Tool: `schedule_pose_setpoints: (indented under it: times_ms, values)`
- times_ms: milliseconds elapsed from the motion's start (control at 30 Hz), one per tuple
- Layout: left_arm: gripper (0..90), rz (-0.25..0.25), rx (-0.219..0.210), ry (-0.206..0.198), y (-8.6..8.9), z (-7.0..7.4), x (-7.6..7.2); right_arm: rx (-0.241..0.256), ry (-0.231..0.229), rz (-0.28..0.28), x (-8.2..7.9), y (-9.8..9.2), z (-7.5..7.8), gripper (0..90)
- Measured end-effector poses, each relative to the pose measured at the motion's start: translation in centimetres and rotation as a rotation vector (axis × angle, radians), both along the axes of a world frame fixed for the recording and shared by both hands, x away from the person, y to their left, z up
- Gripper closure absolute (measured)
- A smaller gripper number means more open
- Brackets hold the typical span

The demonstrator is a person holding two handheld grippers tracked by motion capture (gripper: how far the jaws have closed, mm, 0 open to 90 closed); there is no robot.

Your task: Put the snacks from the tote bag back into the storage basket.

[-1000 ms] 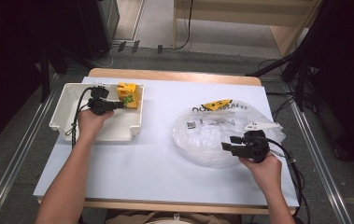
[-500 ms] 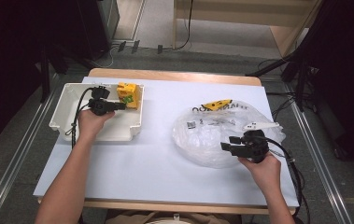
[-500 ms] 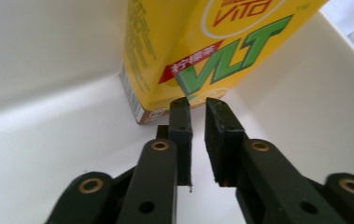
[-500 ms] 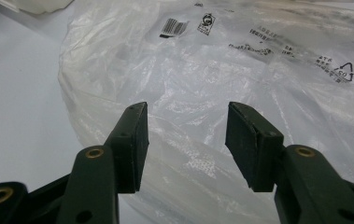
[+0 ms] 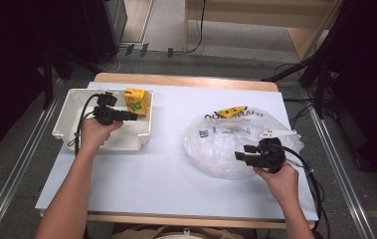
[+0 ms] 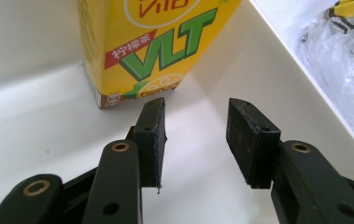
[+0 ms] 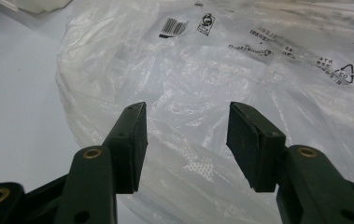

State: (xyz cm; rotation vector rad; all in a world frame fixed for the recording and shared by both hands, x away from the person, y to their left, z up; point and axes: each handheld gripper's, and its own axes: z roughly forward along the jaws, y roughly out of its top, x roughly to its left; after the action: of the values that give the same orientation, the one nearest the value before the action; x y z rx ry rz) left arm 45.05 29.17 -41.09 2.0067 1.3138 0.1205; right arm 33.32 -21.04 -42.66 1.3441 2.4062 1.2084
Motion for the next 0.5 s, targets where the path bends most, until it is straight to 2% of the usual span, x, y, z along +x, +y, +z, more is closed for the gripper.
schedule_pose_setpoints:
  times_ms: [267,400,500]
  values:
    - [51.7,-0.026,-0.031,-0.018,-0.3,1.1,-1.0,0.010,-0.004,0.004,0.3,0.1,-0.1,44.4]
    - [51.3,-0.044,-0.013,-0.019,-0.7,1.3,-1.4,0.030,-0.014,0.009,0.4,0.2,0.0,43.8]
    - [50.9,-0.053,-0.018,-0.024,-1.0,1.6,-1.8,0.029,-0.019,0.015,0.6,0.2,0.0,43.6]
